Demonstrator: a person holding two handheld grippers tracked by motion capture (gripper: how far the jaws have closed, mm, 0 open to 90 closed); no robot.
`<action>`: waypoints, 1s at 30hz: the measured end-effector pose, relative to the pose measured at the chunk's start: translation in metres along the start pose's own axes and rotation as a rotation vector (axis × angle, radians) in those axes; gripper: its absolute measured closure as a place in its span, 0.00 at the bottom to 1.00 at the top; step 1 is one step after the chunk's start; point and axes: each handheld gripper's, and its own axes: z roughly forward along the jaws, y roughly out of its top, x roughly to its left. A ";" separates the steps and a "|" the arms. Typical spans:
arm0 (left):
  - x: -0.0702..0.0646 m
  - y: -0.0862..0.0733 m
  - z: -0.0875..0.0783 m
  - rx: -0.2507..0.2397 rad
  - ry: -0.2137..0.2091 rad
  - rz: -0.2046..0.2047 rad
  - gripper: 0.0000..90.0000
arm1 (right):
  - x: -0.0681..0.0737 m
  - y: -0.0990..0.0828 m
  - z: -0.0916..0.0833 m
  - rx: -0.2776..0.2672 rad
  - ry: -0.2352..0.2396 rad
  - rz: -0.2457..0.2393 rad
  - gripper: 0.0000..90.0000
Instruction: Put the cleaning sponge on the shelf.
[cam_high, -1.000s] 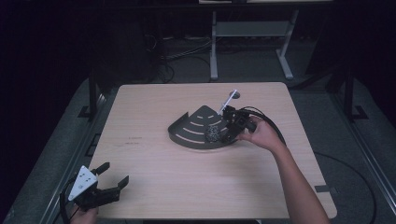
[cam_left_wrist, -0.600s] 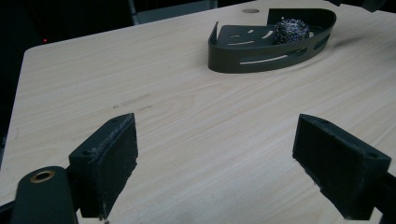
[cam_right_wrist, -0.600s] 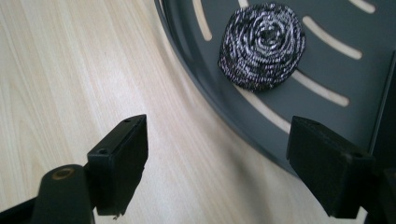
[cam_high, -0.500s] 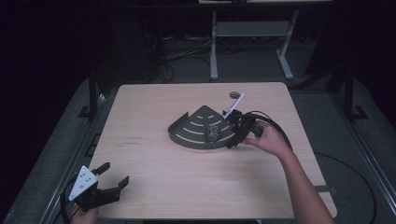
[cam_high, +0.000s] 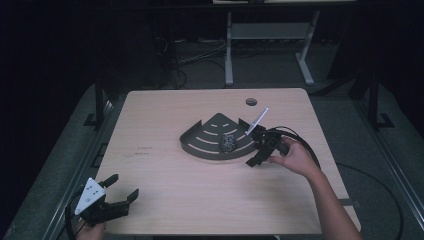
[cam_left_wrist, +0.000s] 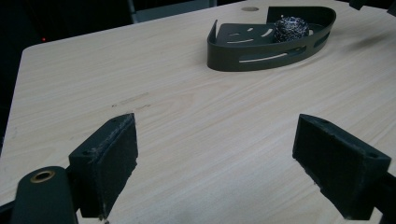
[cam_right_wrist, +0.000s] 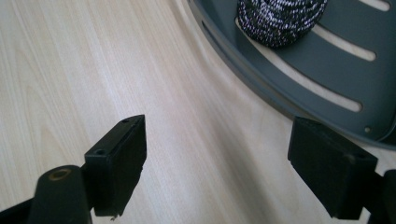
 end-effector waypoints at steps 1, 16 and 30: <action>0.000 0.000 0.000 0.000 0.000 0.000 0.15 | 0.000 -0.001 0.000 0.010 0.004 0.004 0.21; 0.000 0.000 -0.001 -0.002 0.002 0.001 0.15 | 0.013 -0.017 -0.005 -0.017 0.001 0.003 0.21; 0.000 0.000 -0.001 -0.001 0.002 0.003 0.15 | 0.022 -0.039 -0.004 -0.044 0.001 0.011 0.21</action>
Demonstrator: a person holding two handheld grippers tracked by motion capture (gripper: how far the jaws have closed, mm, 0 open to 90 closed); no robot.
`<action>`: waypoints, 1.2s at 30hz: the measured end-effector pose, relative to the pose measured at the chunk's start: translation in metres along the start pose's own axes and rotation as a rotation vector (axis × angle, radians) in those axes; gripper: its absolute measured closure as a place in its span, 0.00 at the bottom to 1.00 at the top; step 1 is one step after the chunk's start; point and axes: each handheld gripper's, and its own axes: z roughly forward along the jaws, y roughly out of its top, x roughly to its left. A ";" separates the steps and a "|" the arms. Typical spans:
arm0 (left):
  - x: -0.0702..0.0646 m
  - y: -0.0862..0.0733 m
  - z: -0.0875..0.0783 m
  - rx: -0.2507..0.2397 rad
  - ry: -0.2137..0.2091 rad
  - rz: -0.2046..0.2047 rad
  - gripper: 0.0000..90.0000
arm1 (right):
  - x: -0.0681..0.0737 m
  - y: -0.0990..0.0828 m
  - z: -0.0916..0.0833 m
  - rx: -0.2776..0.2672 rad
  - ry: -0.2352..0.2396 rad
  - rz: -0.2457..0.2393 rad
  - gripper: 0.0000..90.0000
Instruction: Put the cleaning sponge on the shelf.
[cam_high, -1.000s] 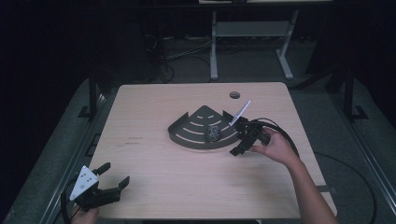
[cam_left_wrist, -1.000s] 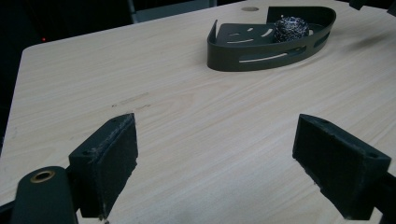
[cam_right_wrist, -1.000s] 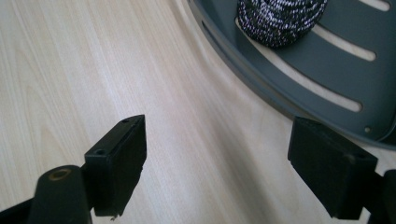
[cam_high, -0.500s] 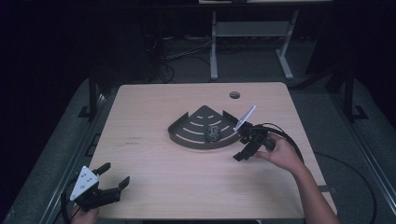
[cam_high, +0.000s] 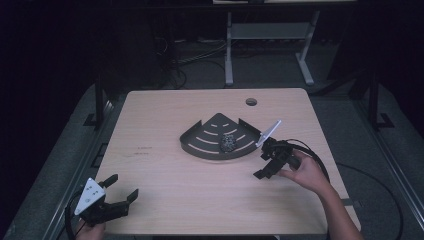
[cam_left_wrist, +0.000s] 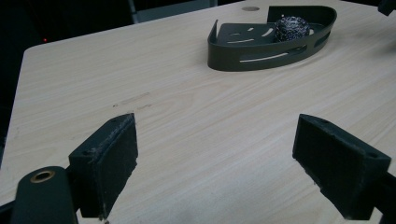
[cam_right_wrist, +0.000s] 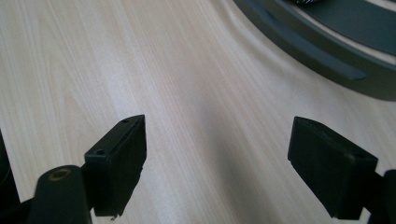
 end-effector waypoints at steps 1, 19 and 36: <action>0.000 0.000 0.000 0.001 -0.001 0.000 0.15 | 0.000 -0.001 0.000 -0.002 0.001 0.001 0.21; 0.000 0.000 0.000 0.002 0.002 0.005 0.15 | 0.011 -0.026 -0.003 -0.022 -0.007 0.017 0.21; -0.001 0.000 0.000 0.006 -0.001 0.005 0.15 | 0.021 -0.056 -0.001 -0.045 -0.001 0.050 0.21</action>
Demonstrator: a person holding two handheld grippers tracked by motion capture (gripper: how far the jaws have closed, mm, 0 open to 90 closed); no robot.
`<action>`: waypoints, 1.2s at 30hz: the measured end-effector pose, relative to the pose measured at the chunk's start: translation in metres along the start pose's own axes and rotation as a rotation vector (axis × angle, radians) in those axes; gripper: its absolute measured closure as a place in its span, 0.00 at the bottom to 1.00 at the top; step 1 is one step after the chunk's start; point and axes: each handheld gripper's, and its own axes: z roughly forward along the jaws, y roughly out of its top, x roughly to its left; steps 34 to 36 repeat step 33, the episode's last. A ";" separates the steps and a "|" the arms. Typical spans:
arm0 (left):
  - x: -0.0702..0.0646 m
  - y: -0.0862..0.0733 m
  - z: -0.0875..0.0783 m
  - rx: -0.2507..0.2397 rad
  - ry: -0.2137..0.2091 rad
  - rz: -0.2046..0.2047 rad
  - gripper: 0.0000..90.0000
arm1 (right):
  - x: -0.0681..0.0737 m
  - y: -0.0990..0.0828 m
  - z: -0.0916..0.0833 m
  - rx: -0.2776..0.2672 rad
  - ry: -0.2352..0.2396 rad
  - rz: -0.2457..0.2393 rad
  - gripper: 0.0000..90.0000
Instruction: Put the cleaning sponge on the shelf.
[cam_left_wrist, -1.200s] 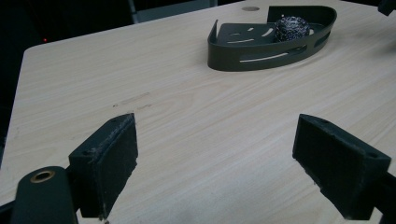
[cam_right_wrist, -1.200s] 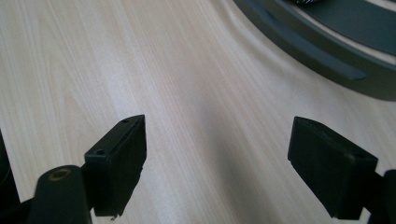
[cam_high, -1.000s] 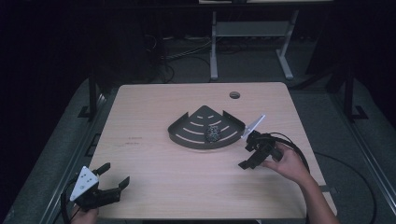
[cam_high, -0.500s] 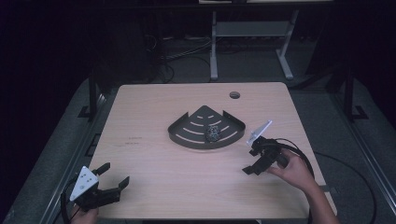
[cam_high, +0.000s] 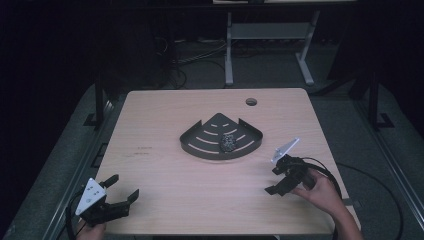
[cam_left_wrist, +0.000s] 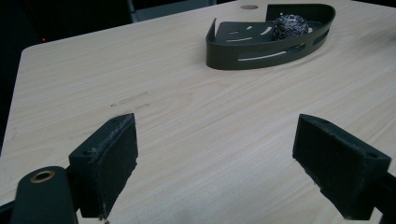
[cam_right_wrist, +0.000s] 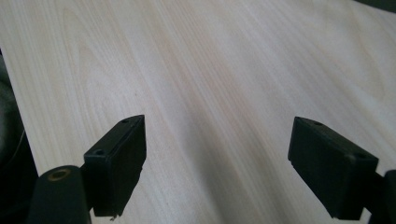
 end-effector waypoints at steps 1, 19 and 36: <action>0.000 0.000 0.000 0.000 -0.001 0.000 0.15 | 0.000 -0.002 0.000 -0.002 0.000 -0.001 0.21; 0.000 -0.001 0.001 0.006 -0.003 0.003 0.15 | 0.013 -0.032 -0.004 -0.032 -0.008 0.018 0.21; -0.002 0.000 0.003 0.010 -0.011 0.007 0.15 | 0.028 -0.058 -0.004 -0.053 -0.025 0.048 0.20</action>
